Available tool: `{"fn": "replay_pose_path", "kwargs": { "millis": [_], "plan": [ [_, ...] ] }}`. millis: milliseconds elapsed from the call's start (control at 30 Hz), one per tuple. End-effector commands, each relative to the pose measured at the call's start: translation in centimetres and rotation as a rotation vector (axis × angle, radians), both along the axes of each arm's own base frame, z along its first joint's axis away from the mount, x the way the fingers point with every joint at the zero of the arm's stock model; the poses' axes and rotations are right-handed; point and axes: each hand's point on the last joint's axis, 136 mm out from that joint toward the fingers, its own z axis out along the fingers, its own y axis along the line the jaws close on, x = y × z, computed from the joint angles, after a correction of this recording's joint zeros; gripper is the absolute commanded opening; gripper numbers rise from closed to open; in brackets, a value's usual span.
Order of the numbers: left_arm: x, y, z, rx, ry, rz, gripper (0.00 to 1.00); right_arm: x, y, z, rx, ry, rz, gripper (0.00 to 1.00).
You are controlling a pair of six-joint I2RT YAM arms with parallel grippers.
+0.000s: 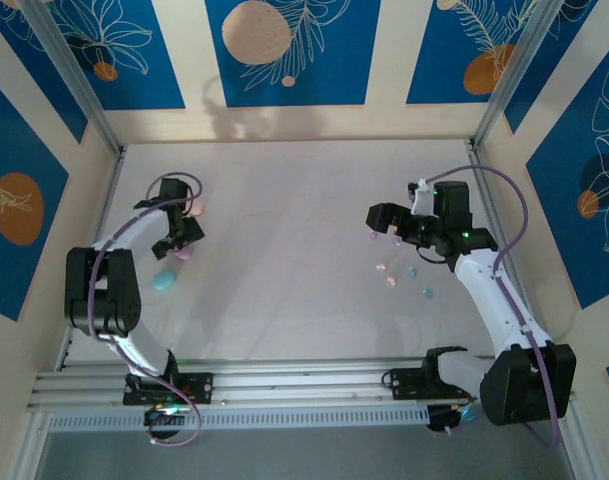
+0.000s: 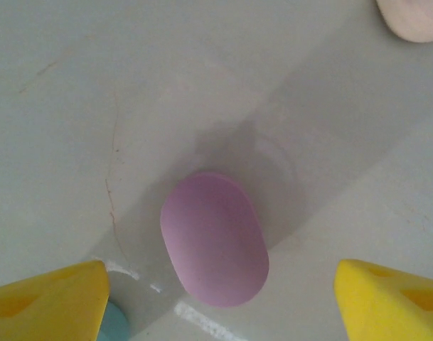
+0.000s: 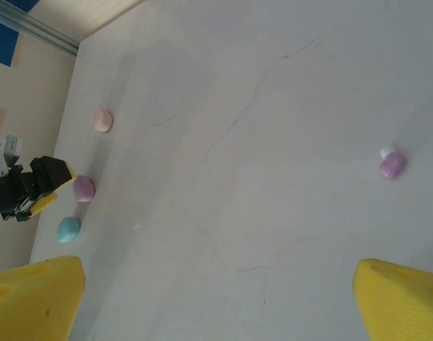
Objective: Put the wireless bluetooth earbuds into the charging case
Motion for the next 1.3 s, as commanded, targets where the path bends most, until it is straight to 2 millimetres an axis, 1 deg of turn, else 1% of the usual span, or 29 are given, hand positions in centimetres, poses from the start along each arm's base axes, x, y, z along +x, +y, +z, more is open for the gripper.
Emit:
{"fn": "replay_pose_path", "kwargs": {
  "millis": [0,100,267,433,500,600,667,733,767,867,900,933,967,1000,1033,1100,1200,1267],
  "plan": [
    [0.4,0.3,-0.6,-0.033,0.02,0.071,0.81,-1.2,0.2,-0.8,0.017,0.046,-0.007,0.98],
    [0.7,0.2,-1.3,-0.048,0.025,0.092,0.75,-1.5,0.1,-1.2,0.014,0.061,-0.012,0.98],
    [0.7,0.3,-2.4,-0.046,0.063,0.125,0.74,-1.7,0.1,-1.5,0.012,0.071,-0.014,0.98],
    [0.9,0.1,-3.3,-0.062,0.08,0.131,0.73,-1.8,0.1,-1.5,0.013,0.075,-0.015,0.99],
    [0.9,0.0,-3.6,-0.067,0.084,0.131,0.66,-1.8,0.1,-1.7,0.012,0.081,-0.017,0.99],
    [0.8,-0.3,-3.9,-0.081,0.088,0.127,0.63,-1.8,0.0,-1.8,0.011,0.083,-0.02,0.99],
    [0.7,-0.4,-3.9,-0.09,0.088,0.125,0.57,-1.8,0.0,-2.0,0.009,0.087,-0.021,0.99],
    [0.7,-0.7,-3.9,-0.102,0.081,0.115,0.55,-1.9,0.0,-2.1,0.009,0.092,-0.024,0.99],
    [0.6,-0.9,-3.8,-0.111,0.075,0.109,0.52,-1.9,0.0,-2.1,0.009,0.092,-0.024,0.99],
    [0.5,-1.7,-3.8,-0.145,0.064,0.076,0.36,-1.9,0.0,-2.3,0.012,0.098,-0.024,0.99],
    [0.5,-2.1,-3.8,-0.157,0.06,0.066,0.35,-2.0,0.1,-2.3,0.014,0.099,-0.023,0.99],
    [0.2,-2.6,-3.9,-0.169,0.063,0.054,0.35,-2.0,0.0,-2.4,0.014,0.101,-0.025,0.99],
    [0.1,-3.0,-3.9,-0.178,0.067,0.039,0.32,-2.1,0.1,-2.4,0.016,0.104,-0.023,0.99],
    [-0.1,-3.5,-3.8,-0.181,0.07,0.026,0.31,-2.1,0.1,-2.5,0.017,0.106,-0.023,0.99],
    [-0.4,-4.2,-3.8,-0.186,0.072,0.009,0.3,-2.1,0.2,-2.5,0.017,0.107,-0.023,0.99],
    [-0.9,-6.4,-3.7,-0.211,0.064,-0.033,0.3,-2.2,0.2,-2.9,0.014,0.116,-0.026,0.99],
    [-1.8,-10.7,-3.5,-0.217,0.06,-0.122,0.3,-2.3,0.6,-3.5,0.016,0.136,-0.014,0.99],
    [-2.8,-14.7,-3.7,-0.226,0.064,-0.198,0.3,-2.4,1.1,-4.1,0.014,0.153,0.005,0.99]
  ]
}}
